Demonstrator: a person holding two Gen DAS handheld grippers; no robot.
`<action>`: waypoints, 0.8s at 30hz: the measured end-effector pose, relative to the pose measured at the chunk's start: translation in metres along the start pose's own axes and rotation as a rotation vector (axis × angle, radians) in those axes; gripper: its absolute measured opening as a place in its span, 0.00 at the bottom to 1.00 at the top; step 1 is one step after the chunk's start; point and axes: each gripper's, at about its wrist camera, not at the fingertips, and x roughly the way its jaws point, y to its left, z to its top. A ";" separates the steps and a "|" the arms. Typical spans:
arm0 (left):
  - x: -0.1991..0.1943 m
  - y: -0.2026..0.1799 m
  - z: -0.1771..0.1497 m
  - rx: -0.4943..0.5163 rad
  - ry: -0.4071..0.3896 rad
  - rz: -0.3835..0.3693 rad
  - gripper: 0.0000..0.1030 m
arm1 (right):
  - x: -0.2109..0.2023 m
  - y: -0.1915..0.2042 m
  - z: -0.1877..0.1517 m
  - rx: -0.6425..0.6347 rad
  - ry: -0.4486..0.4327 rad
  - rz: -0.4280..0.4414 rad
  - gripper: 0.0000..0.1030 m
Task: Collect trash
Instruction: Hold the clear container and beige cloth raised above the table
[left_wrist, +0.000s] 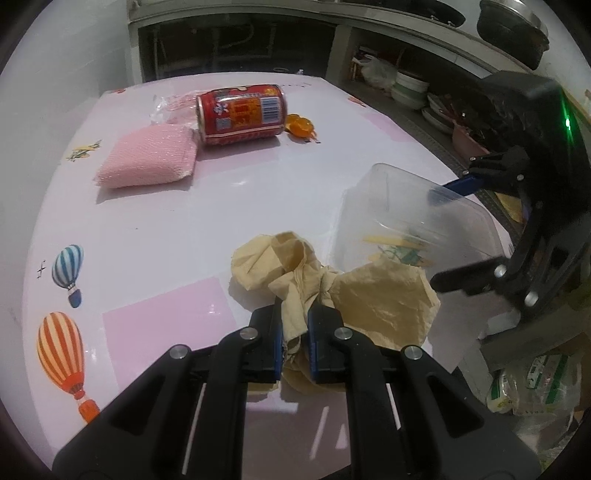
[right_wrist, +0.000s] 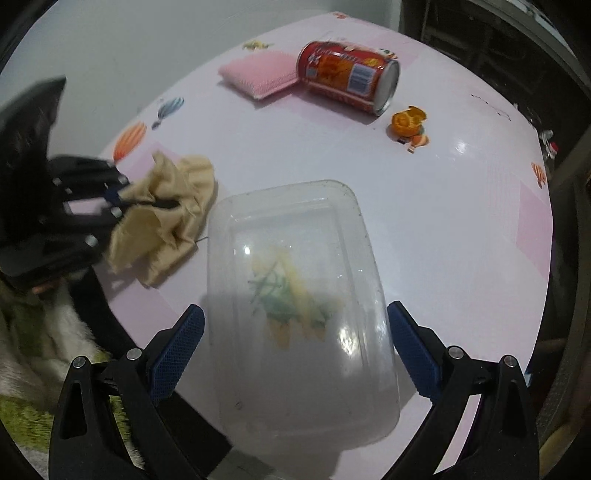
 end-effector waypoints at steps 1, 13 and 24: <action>0.000 0.001 0.000 -0.001 0.000 0.007 0.08 | 0.002 0.001 0.000 -0.002 0.002 -0.006 0.93; 0.001 0.000 0.007 0.015 -0.009 0.049 0.08 | -0.008 -0.002 -0.019 0.151 -0.074 -0.049 0.84; -0.004 -0.008 0.012 0.038 -0.026 0.078 0.08 | -0.031 -0.025 -0.043 0.367 -0.180 -0.051 0.83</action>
